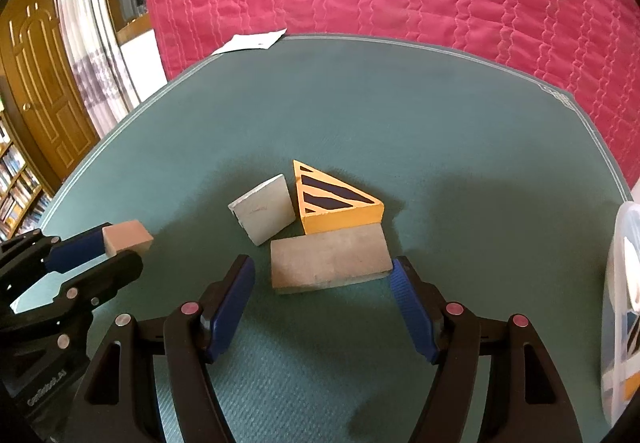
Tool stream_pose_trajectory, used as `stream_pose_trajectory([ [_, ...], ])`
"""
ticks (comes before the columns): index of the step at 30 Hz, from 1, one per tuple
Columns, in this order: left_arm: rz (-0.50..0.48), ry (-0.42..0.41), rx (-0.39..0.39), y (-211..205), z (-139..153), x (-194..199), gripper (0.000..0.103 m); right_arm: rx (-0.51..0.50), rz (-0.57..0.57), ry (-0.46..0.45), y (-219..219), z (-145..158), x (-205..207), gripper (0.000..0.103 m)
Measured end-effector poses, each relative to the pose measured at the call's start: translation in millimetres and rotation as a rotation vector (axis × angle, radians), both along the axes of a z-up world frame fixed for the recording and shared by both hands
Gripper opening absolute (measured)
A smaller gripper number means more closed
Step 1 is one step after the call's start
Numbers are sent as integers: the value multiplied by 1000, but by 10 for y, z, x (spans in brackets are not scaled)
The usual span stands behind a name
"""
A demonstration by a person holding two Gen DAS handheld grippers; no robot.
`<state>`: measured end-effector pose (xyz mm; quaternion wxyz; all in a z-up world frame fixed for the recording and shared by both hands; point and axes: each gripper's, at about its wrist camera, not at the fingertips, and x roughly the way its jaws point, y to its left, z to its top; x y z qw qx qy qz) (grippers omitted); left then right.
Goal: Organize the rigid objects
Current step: 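Move the right gripper to the brown rectangular block while the left gripper holds the tan cube, then grasp the brown rectangular block with the right gripper and lift it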
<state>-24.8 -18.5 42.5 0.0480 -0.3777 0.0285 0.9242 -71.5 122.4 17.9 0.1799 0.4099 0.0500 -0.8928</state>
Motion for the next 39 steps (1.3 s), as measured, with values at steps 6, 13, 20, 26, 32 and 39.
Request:
stream_pose_trajectory([
  [6,-8,-2,-3,-2,-10,20,31,14,-1,0,-30,-5,-55,71],
  [13,-8,-8,-4,-1,-25,24,31,23,-5,8,-11,-7,-38,62],
  [20,-9,-13,-8,1,-39,5,31,4,-12,8,40,6,7,62],
  [26,-11,-17,-16,16,-57,-6,31,-23,-28,3,133,3,106,62],
  [32,-14,-13,-24,16,-68,-5,31,-42,-46,7,227,18,225,62],
  [39,-17,5,-54,68,-72,25,31,-65,-54,20,342,42,389,62],
])
